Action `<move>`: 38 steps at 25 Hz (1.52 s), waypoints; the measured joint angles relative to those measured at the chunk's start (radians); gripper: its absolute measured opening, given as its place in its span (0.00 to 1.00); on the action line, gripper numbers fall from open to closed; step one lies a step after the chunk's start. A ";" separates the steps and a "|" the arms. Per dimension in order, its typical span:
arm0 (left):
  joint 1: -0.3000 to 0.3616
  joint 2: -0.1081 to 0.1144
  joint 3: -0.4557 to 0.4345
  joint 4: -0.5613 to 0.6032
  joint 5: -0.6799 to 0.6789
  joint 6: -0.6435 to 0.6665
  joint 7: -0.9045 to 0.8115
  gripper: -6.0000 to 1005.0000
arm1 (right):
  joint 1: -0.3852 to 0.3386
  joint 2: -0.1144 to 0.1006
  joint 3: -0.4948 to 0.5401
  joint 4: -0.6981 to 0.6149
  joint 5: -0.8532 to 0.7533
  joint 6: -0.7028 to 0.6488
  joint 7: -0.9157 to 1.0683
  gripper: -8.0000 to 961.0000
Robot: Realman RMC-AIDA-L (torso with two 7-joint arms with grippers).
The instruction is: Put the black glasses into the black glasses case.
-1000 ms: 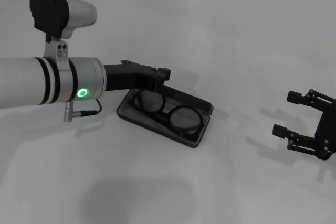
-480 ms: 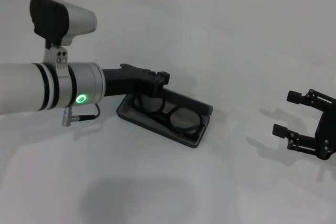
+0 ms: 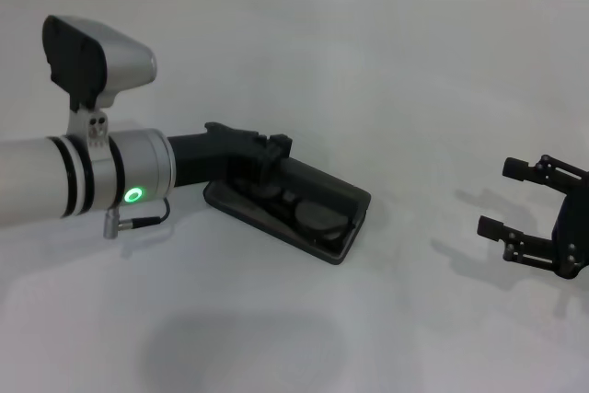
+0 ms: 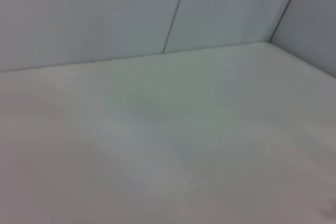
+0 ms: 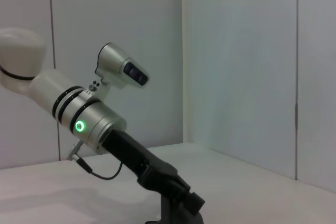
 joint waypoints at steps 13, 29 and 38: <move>0.025 0.004 -0.007 -0.056 -0.129 0.005 0.180 0.03 | 0.005 -0.003 0.011 -0.003 0.000 -0.009 0.007 0.82; -0.097 0.015 -0.379 -0.289 -0.318 0.522 0.611 0.03 | 0.038 0.004 0.012 0.004 0.000 -0.011 0.006 0.82; -0.062 0.032 -0.522 -0.459 -0.296 0.688 0.894 0.03 | 0.043 0.015 0.003 0.006 -0.006 -0.026 0.001 0.82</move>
